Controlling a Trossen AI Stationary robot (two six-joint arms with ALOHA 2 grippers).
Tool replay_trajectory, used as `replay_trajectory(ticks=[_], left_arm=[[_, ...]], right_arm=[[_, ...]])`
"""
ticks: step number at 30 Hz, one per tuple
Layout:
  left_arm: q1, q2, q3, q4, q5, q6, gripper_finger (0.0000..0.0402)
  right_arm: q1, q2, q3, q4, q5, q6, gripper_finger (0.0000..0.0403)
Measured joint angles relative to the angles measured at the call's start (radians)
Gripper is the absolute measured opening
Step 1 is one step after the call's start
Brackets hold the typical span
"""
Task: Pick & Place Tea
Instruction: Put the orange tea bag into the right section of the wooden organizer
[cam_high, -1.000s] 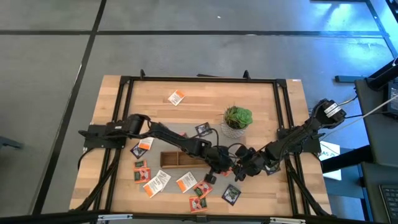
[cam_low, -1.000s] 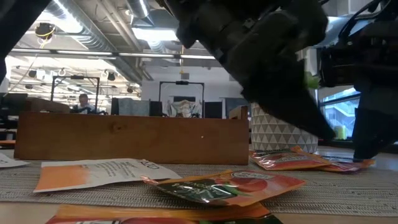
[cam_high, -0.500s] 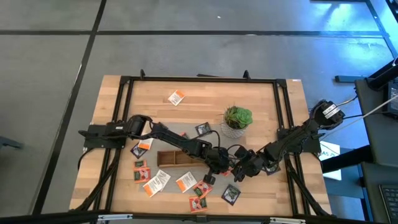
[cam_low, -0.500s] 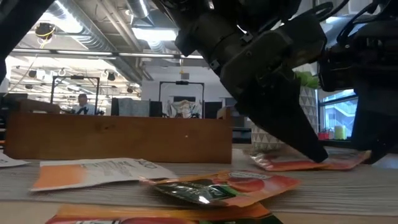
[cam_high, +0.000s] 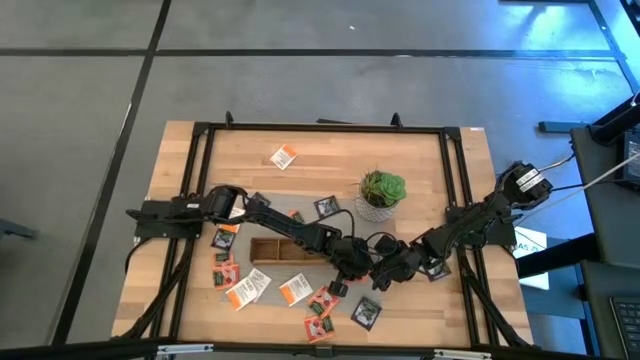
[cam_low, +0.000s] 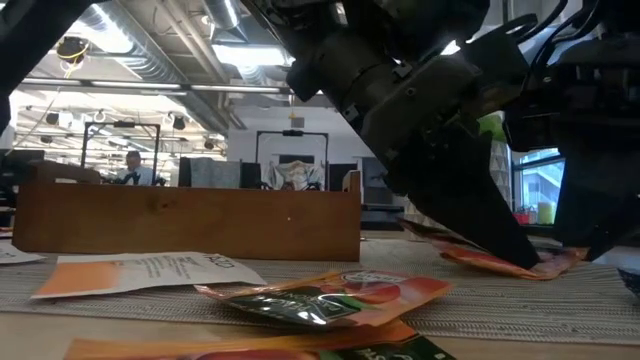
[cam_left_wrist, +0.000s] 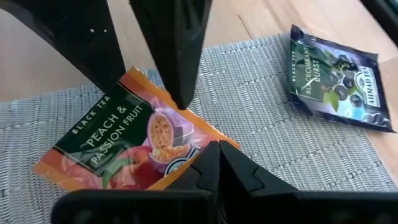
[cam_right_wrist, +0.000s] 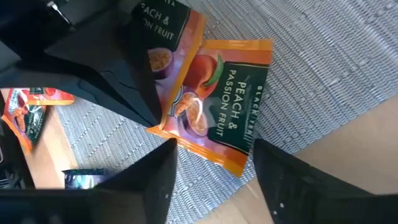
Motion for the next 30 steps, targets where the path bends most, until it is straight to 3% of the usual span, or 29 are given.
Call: replay_trajectory(ticks=[22, 30], left_arm=[[0.004, -0.001, 0.003, -0.002, 0.003, -0.008, 0.0003], [0.013, -0.015, 0.078, -0.090, -0.005, 0.017, 0.0003]], right_arm=[[0.001, -0.036, -0.001, -0.035, -0.035, -0.086, 0.0010], [0.001, -0.070, -0.001, -0.093, 0.001, -0.115, 0.0004]])
